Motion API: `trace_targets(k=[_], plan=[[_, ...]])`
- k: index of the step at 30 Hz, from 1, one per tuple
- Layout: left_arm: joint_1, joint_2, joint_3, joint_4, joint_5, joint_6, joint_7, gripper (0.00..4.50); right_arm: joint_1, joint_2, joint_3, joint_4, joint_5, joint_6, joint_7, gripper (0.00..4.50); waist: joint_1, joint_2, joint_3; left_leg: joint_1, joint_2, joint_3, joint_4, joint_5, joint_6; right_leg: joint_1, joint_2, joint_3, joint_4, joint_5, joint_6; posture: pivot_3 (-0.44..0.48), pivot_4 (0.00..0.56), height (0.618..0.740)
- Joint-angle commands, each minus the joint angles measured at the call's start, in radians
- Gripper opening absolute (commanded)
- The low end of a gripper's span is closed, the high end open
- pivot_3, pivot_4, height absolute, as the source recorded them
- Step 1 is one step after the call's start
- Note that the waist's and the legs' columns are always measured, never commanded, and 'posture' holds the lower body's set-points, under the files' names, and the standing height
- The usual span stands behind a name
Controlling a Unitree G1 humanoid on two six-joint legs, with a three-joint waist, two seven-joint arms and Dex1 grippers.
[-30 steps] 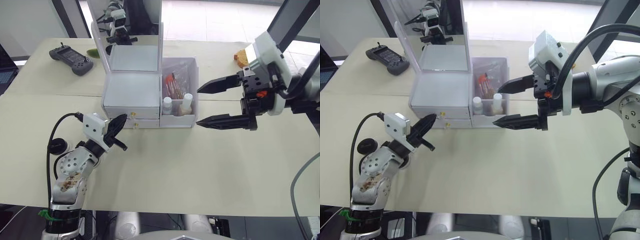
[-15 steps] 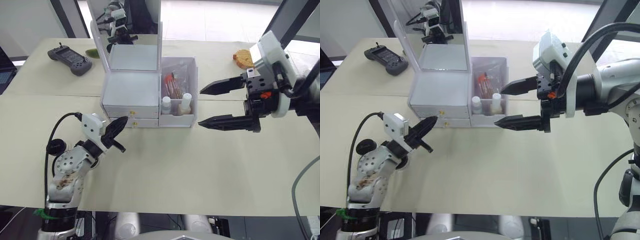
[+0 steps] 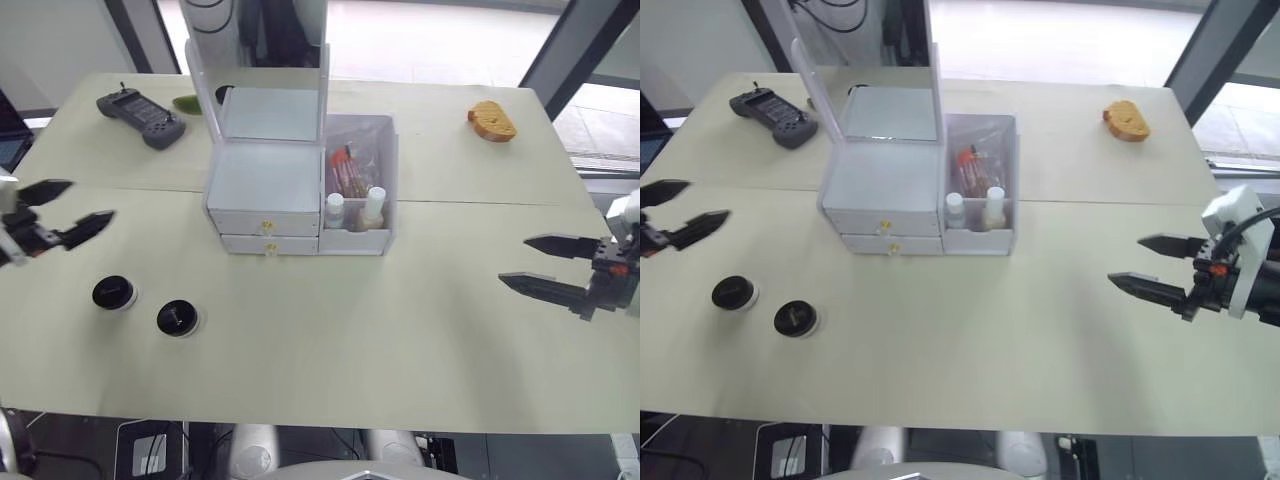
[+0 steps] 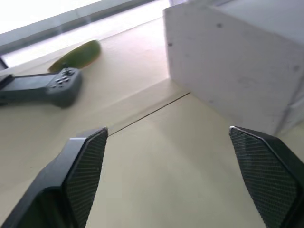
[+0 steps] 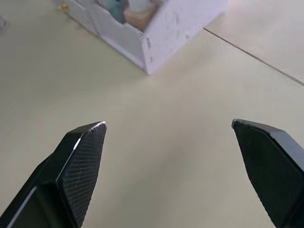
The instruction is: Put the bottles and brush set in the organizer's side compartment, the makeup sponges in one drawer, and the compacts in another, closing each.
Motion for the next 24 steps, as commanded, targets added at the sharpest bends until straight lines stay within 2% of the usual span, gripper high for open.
trace_targets(k=[1, 4, 8, 12, 16, 20, 22, 24], plan=[[-0.123, 0.060, -0.023, 0.224, 0.077, -0.113, -0.018, 4.46, 0.040, 0.036, -0.069, 0.058, -0.070, -0.142, -0.015, 4.50, -0.004, 0.000, 0.000, 0.000, 0.000, 0.000, 0.000, 0.000, 0.000, 0.001, 0.000, 0.000, 0.000, 0.000, 0.000, 0.000, 0.150, 0.705], [-0.197, 0.076, -0.046, 0.342, 0.128, -0.168, -0.018, 4.46, 0.078, 0.058, -0.073, 0.135, -0.141, -0.256, -0.020, 4.50, -0.007, 0.000, 0.000, 0.001, 0.000, 0.000, 0.000, 0.000, -0.001, 0.001, 0.000, -0.001, 0.001, 0.000, 0.000, 0.000, 0.150, 0.705], [-0.253, 0.071, -0.059, 0.407, 0.162, -0.205, -0.018, 4.46, 0.074, 0.069, -0.077, 0.147, -0.141, -0.303, -0.027, 4.50, -0.009, -0.001, 0.000, 0.001, 0.000, 0.000, -0.001, 0.001, -0.002, 0.000, 0.001, -0.001, 0.002, 0.000, 0.000, 0.000, 0.150, 0.705], [-0.273, 0.061, -0.040, 0.421, 0.155, -0.206, -0.008, 4.46, 0.086, 0.015, -0.035, 0.038, -0.152, -0.273, -0.028, 4.50, -0.010, -0.001, 0.000, 0.001, 0.000, 0.000, -0.002, 0.002, -0.004, 0.000, 0.000, -0.001, 0.002, 0.000, 0.000, 0.000, 0.150, 0.705], [-0.232, 0.036, -0.009, 0.368, 0.111, -0.167, -0.077, 4.46, -0.018, -0.024, 0.043, -0.099, -0.065, -0.130, -0.100, 4.50, -0.023, -0.001, 0.000, 0.002, 0.001, 0.000, -0.003, 0.003, -0.004, 0.000, 0.001, 0.000, 0.003, 0.000, 0.000, 0.000, 0.150, 0.705], [-0.077, -0.022, 0.033, 0.136, 0.022, -0.064, -0.146, 4.46, -0.143, -0.053, 0.162, -0.150, -0.011, 0.002, -0.165, 4.50, -0.023, -0.001, 0.000, 0.001, 0.001, 0.000, -0.003, 0.003, -0.005, 0.000, 0.000, 0.000, 0.003, 0.000, 0.000, 0.000, 0.150, 0.705], [0.053, -0.059, 0.067, -0.081, -0.035, 0.036, -0.115, 4.46, -0.196, -0.060, 0.210, -0.153, 0.013, 0.042, -0.170, 4.50, -0.022, -0.001, 0.000, 0.000, 0.001, 0.000, -0.003, 0.003, -0.005, 0.000, 0.000, 0.000, 0.003, 0.000, 0.000, 0.000, 0.150, 0.705], [0.258, -0.126, 0.110, -0.447, -0.129, 0.209, -0.031, 4.46, -0.270, -0.062, 0.286, -0.163, 0.015, 0.055, -0.174, 4.50, -0.021, -0.001, 0.000, -0.001, 0.001, -0.001, -0.003, 0.003, -0.005, -0.001, 0.000, 0.000, 0.003, 0.001, 0.000, 0.000, 0.150, 0.705]])
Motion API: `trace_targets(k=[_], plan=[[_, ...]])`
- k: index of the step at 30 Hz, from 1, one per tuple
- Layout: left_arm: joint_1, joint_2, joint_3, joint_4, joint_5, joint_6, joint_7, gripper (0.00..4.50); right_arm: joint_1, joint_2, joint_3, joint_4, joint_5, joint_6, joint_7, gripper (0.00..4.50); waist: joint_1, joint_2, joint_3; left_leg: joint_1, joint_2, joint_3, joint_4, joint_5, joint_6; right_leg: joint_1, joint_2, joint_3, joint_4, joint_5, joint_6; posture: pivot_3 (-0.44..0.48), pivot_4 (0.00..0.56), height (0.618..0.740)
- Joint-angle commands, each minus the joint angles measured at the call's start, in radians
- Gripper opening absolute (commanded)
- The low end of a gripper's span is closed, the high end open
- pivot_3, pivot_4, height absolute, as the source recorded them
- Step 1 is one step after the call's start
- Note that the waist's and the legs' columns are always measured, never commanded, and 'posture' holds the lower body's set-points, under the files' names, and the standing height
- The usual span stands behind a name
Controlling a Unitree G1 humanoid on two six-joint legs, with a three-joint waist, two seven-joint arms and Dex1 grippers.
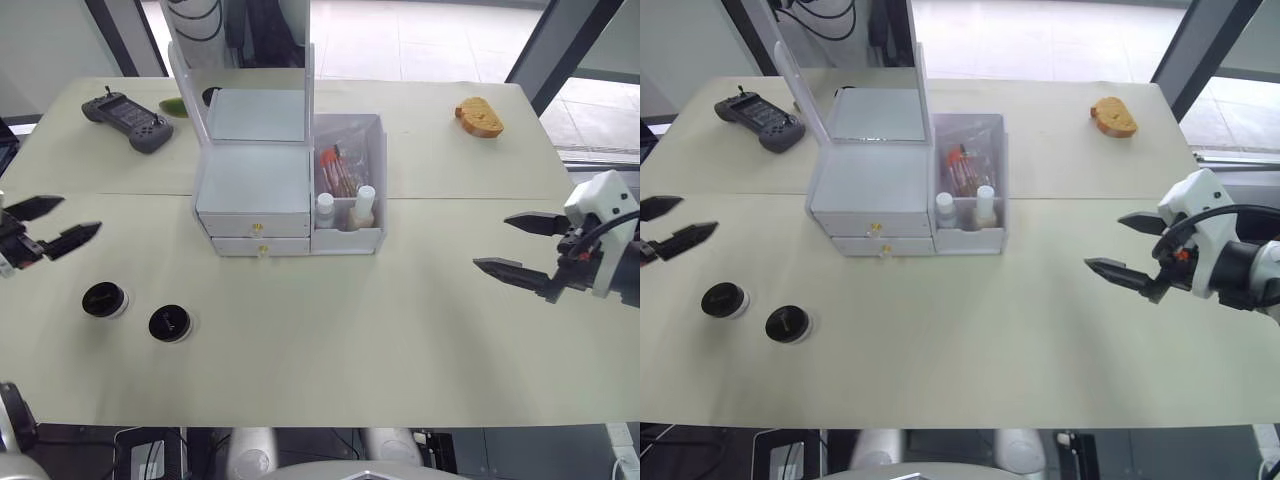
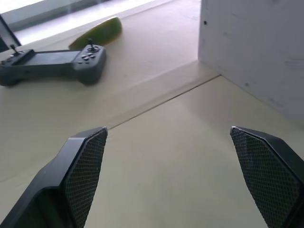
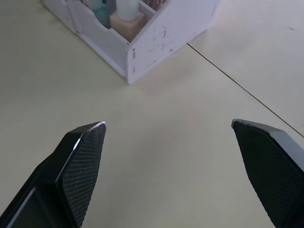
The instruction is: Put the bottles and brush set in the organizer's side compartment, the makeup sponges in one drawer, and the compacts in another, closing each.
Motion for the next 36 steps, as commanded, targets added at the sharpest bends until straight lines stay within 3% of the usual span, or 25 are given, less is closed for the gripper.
trace_targets(k=[1, 3, 6, 11, 16, 19, 29, 32, 35, 36], plan=[[0.250, -0.080, 0.082, -0.556, -0.162, 0.233, 0.119, 4.46, -0.112, -0.017, 0.087, -0.039, 0.035, 0.030, -0.003, 4.50, -0.004, 0.000, 0.000, 0.000, 0.000, 0.000, 0.001, 0.000, 0.000, 0.000, 0.000, 0.000, 0.000, 0.000, 0.000, 0.000, 0.150, 0.705], [0.381, -0.157, 0.105, -0.804, -0.227, 0.343, 0.236, 4.46, -0.188, -0.011, 0.135, -0.053, 0.084, 0.059, 0.022, 4.50, -0.003, 0.000, 0.000, 0.001, 0.000, 0.001, 0.001, 0.000, 0.000, 0.001, -0.001, 0.001, 0.000, 0.001, 0.002, 0.000, 0.150, 0.705], [0.469, -0.264, 0.069, -1.019, -0.230, 0.395, 0.377, 4.46, -0.308, 0.030, 0.175, -0.048, 0.183, 0.142, 0.007, 4.50, 0.001, -0.001, 0.000, 0.002, 0.000, 0.000, 0.001, 0.000, 0.000, 0.001, 0.001, 0.001, 0.000, 0.001, 0.002, 0.000, 0.150, 0.705], [0.512, -0.406, -0.080, -1.203, -0.169, 0.445, 0.559, 4.46, -0.439, 0.089, 0.236, -0.060, 0.258, 0.225, -0.043, 4.50, 0.013, -0.003, 0.000, 0.002, 0.000, -0.001, 0.005, 0.000, 0.000, 0.003, 0.000, 0.001, -0.001, 0.001, -0.001, 0.000, 0.150, 0.705], [0.501, -0.611, -0.298, -1.252, 0.018, 0.404, 0.806, 4.46, -0.502, 0.147, 0.263, -0.081, 0.296, 0.248, -0.093, 4.50, 0.019, -0.003, 0.000, 0.001, 0.000, -0.001, 0.005, 0.000, 0.001, 0.003, 0.001, 0.001, -0.001, 0.002, -0.001, 0.000, 0.150, 0.705], [0.474, -0.706, -0.351, -1.249, 0.062, 0.384, 0.888, 4.46, -0.524, 0.169, 0.245, -0.081, 0.346, 0.269, -0.127, 4.50, 0.026, -0.003, -0.001, 0.001, -0.001, -0.001, 0.006, 0.000, 0.001, 0.003, 0.001, 0.001, -0.001, 0.003, 0.001, 0.000, 0.150, 0.705], [0.446, -0.829, -0.458, -1.162, 0.196, 0.359, 1.030, 4.46, -0.547, 0.186, 0.180, -0.114, 0.539, 0.324, -0.283, 4.50, 0.028, -0.003, -0.001, 0.001, -0.001, -0.001, 0.006, 0.000, 0.001, 0.003, 0.001, 0.001, -0.002, 0.003, 0.000, 0.000, 0.150, 0.705], [0.432, -0.856, -0.486, -1.137, 0.215, 0.313, 1.031, 3.87, -0.552, 0.177, 0.176, -0.106, 0.580, 0.323, -0.311, 4.50, 0.029, -0.003, -0.001, 0.000, -0.001, -0.001, 0.006, 0.000, 0.001, 0.003, 0.001, 0.001, -0.002, 0.003, 0.000, 0.000, 0.150, 0.705], [0.408, -0.870, -0.488, -1.108, 0.242, 0.293, 1.053, 2.92, -0.552, 0.166, 0.182, -0.110, 0.617, 0.322, -0.324, 4.50, 0.029, -0.003, -0.001, 0.000, -0.001, -0.001, 0.006, 0.000, 0.001, 0.003, 0.001, 0.001, -0.002, 0.003, 0.000, 0.000, 0.150, 0.705], [0.401, -0.876, -0.492, -1.097, 0.249, 0.287, 1.059, 2.92, -0.551, 0.161, 0.185, -0.112, 0.628, 0.321, -0.328, 4.50, 0.029, -0.003, -0.001, 0.000, -0.001, -0.001, 0.006, 0.000, 0.001, 0.003, 0.001, 0.001, -0.002, 0.003, 0.000, 0.000, 0.150, 0.705]])
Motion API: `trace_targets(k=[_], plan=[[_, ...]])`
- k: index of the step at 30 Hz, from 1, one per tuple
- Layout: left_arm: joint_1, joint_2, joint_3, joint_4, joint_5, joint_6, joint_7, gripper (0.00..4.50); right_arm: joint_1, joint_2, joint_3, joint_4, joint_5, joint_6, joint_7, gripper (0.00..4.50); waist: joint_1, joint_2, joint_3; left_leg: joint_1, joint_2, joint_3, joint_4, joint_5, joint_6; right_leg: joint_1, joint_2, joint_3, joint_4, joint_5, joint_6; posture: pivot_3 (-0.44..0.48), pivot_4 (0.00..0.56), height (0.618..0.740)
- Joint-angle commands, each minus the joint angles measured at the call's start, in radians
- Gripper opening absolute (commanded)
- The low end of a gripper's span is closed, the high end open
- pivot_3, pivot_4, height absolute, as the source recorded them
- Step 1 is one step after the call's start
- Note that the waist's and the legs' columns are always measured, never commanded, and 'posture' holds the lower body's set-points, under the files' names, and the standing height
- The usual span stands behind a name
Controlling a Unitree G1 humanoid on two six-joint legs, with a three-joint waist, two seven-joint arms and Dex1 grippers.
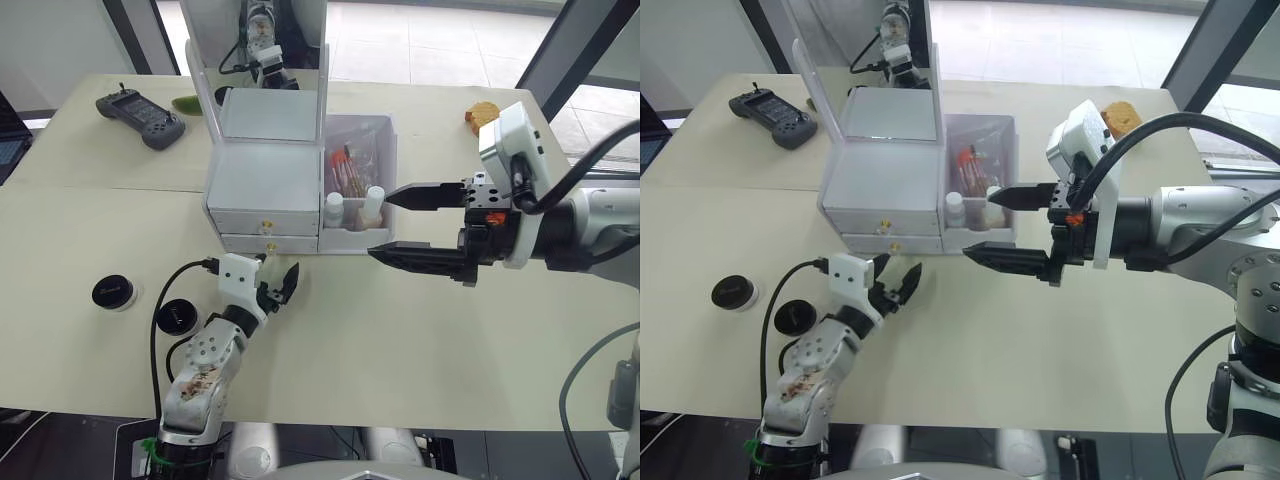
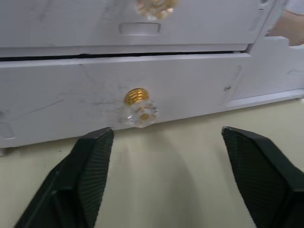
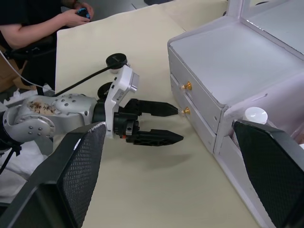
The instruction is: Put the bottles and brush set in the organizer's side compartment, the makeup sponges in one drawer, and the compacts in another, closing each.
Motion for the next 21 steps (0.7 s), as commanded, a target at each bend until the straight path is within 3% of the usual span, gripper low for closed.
trace_targets(k=[1, 11, 14, 20, 21], plan=[[-0.029, -0.015, -0.010, 0.006, 0.025, -0.048, 0.020, 2.92, -0.018, -0.024, -0.024, -0.020, 0.053, -0.001, -0.016, 4.50, 0.000, 0.000, 0.000, 0.000, 0.000, 0.000, 0.000, 0.000, 0.000, 0.000, 0.000, 0.000, 0.000, 0.000, 0.000, 0.000, 0.150, 0.705], [-0.053, -0.030, -0.017, 0.047, 0.055, -0.091, 0.027, 2.92, -0.020, -0.045, -0.006, -0.018, 0.067, -0.015, -0.034, 4.50, 0.002, 0.000, 0.000, 0.000, 0.000, 0.000, 0.000, 0.000, 0.000, 0.000, 0.000, 0.000, 0.000, 0.000, 0.000, 0.000, 0.150, 0.705], [-0.054, -0.041, -0.007, 0.050, 0.045, -0.105, 0.030, 2.40, -0.022, -0.045, -0.003, -0.017, 0.069, -0.018, -0.038, 4.50, 0.002, 0.000, 0.000, 0.000, 0.000, 0.000, 0.000, 0.000, 0.000, 0.000, 0.000, 0.000, 0.000, 0.000, 0.000, 0.000, 0.150, 0.705], [-0.044, -0.048, 0.002, 0.032, 0.028, -0.107, 0.022, 0.57, -0.009, -0.037, 0.005, -0.020, 0.063, -0.024, -0.048, 4.50, 0.002, 0.000, 0.000, -0.001, 0.000, 0.000, 0.000, 0.000, 0.000, 0.000, 0.000, 0.000, 0.000, 0.000, 0.000, 0.000, 0.150, 0.705], [-0.042, -0.047, 0.002, 0.028, 0.028, -0.106, 0.020, 0.55, -0.008, -0.036, 0.006, -0.020, 0.063, -0.025, -0.049, 4.50, 0.002, 0.000, 0.000, -0.001, 0.000, 0.000, 0.000, 0.000, 0.000, 0.000, 0.000, 0.000, 0.000, 0.000, 0.000, 0.000, 0.150, 0.705]])
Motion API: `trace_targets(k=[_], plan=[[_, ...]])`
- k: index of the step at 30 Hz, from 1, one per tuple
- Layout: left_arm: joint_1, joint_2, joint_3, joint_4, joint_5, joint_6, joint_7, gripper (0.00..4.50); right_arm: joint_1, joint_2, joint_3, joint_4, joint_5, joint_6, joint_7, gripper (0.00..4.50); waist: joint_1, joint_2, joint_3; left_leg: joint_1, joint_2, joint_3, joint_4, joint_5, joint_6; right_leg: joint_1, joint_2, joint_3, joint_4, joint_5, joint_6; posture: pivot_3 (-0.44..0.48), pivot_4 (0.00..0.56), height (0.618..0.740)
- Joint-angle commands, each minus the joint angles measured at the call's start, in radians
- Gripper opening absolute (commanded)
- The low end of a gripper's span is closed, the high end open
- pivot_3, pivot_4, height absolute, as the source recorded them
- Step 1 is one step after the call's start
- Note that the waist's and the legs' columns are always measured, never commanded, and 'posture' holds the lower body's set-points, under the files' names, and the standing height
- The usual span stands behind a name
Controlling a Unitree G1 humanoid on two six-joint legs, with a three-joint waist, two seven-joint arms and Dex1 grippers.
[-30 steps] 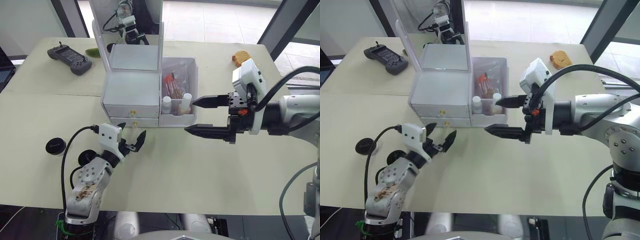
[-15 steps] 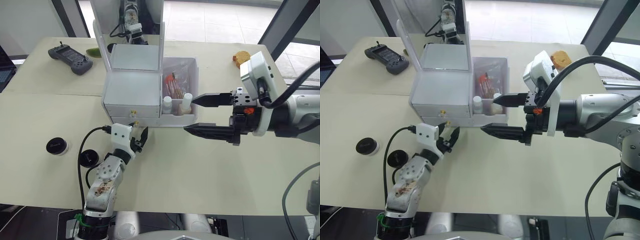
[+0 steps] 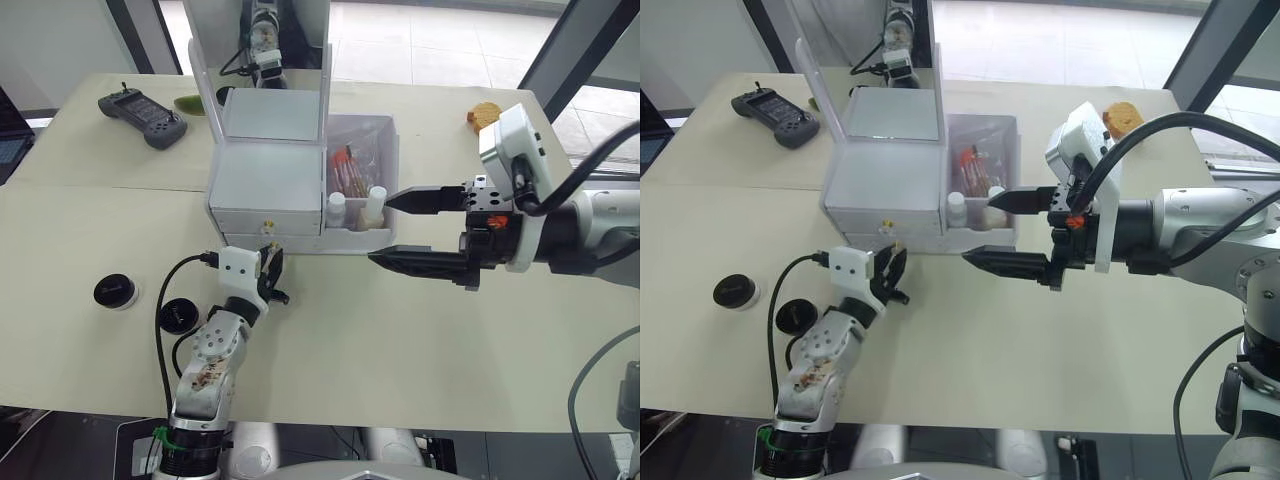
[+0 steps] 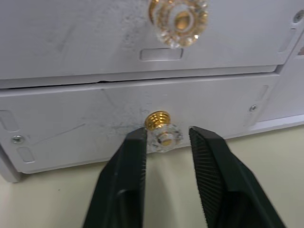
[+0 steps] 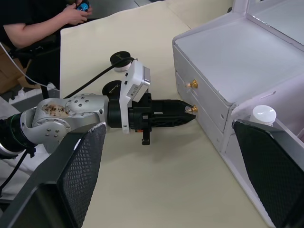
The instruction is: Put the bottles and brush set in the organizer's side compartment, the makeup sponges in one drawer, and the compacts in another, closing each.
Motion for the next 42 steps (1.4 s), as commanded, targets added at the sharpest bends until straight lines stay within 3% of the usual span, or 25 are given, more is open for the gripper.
trace_targets(k=[1, 6, 19, 25, 38, 42], plan=[[-0.005, -0.001, -0.004, -0.052, -0.011, -0.028, -0.012, 0.55, -0.008, -0.004, -0.004, -0.018, 0.007, -0.023, -0.005, 4.50, 0.000, 0.000, 0.000, 0.000, 0.000, 0.000, 0.000, 0.000, 0.000, 0.000, 0.000, 0.000, 0.000, 0.000, 0.000, 0.000, 0.150, 0.705], [0.045, 0.018, -0.001, -0.127, -0.010, -0.010, -0.013, 0.55, -0.003, 0.005, 0.007, -0.020, 0.008, -0.030, -0.012, 4.50, -0.001, 0.000, 0.000, 0.000, 0.000, 0.000, 0.000, 0.000, 0.000, 0.000, 0.000, 0.000, 0.000, 0.000, 0.000, 0.000, 0.150, 0.705], [0.353, 0.126, -0.017, -0.477, -0.048, 0.138, -0.043, 0.55, -0.021, 0.100, 0.081, 0.013, -0.018, -0.052, 0.010, 4.50, -0.006, -0.001, 0.000, -0.001, 0.000, 0.000, -0.001, 0.000, 0.000, -0.002, 0.000, 0.000, -0.002, 0.000, 0.000, 0.000, 0.150, 0.705], [0.458, 0.140, -0.038, -0.569, -0.054, 0.163, -0.031, 0.55, -0.019, 0.129, 0.107, 0.028, -0.051, -0.069, 0.050, 4.50, -0.035, -0.001, 0.000, -0.002, 0.000, 0.000, -0.001, -0.002, 0.002, -0.002, 0.000, 0.001, -0.006, 0.000, 0.000, 0.000, 0.150, 0.705], [0.497, 0.159, -0.121, -0.558, -0.068, 0.182, -0.050, 0.55, -0.021, 0.159, 0.120, 0.033, -0.107, -0.075, 0.093, 4.50, -0.035, -0.001, 0.000, -0.002, 0.000, 0.001, -0.004, -0.011, 0.015, -0.002, 0.000, 0.000, -0.006, -0.001, -0.002, 0.000, 0.150, 0.705], [0.527, 0.188, -0.084, -0.574, -0.082, 0.172, -0.067, 0.55, -0.012, 0.154, 0.111, 0.025, -0.102, -0.073, 0.088, 4.50, -0.035, -0.001, 0.000, -0.002, 0.000, 0.001, -0.004, -0.011, 0.015, -0.002, 0.000, 0.000, -0.006, -0.001, -0.003, 0.000, 0.150, 0.705]])
